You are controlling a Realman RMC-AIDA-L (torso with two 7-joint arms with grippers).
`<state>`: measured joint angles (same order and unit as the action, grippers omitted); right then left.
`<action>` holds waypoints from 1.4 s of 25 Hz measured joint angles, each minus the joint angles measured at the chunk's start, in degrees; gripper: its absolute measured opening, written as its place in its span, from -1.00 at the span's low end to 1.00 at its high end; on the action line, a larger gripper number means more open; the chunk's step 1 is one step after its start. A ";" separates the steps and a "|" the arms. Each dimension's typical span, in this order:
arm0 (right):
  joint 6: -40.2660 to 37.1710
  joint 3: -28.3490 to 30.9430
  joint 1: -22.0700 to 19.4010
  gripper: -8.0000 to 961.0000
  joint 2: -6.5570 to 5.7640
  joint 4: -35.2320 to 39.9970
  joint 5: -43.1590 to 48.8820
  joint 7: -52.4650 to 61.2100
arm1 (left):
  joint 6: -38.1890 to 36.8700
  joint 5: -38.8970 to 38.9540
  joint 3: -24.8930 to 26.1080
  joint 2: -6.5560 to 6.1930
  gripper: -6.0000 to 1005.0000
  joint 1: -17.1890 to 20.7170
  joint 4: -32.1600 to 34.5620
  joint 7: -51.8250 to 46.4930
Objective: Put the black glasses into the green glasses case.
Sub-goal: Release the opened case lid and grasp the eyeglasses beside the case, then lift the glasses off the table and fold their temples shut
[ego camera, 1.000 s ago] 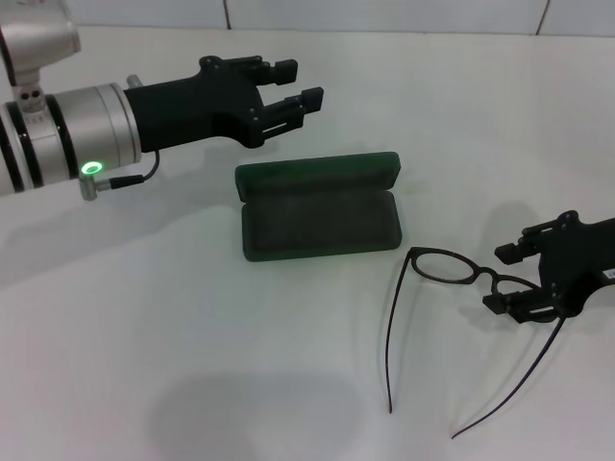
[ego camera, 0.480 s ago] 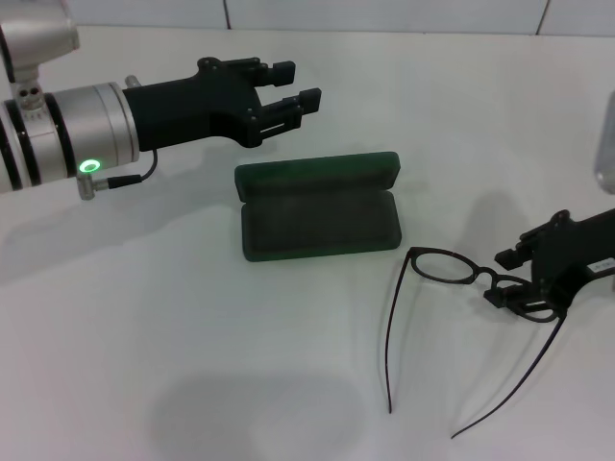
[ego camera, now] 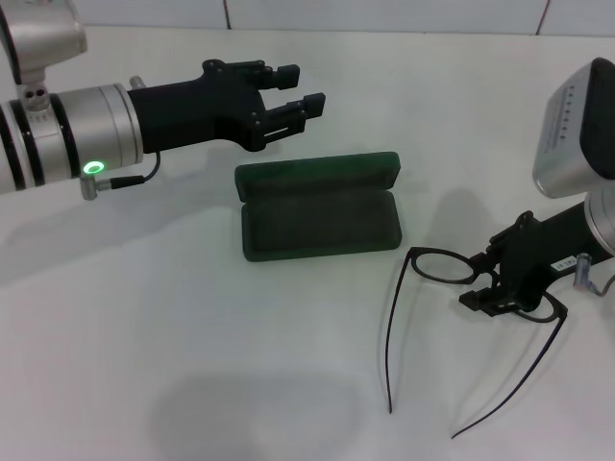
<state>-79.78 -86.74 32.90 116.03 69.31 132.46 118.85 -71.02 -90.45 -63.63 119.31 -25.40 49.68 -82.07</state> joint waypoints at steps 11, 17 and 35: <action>-0.35 -0.27 1.03 -0.27 -0.11 -0.27 0.61 1.07 | -0.53 -0.01 0.34 -0.21 -0.01 0.01 -0.19 -0.28; -1.61 -0.28 1.91 -0.45 -0.11 -0.23 2.57 2.49 | -0.53 0.00 0.36 -0.23 -0.01 0.25 -0.28 -0.22; 0.34 -2.17 0.79 -0.72 -0.14 0.86 2.36 2.16 | -2.07 0.04 0.11 0.15 -0.01 0.43 0.09 -0.03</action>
<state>-79.43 -88.91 33.69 115.89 70.17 134.82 121.01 -73.09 -90.42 -63.53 119.45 -24.97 49.76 -82.10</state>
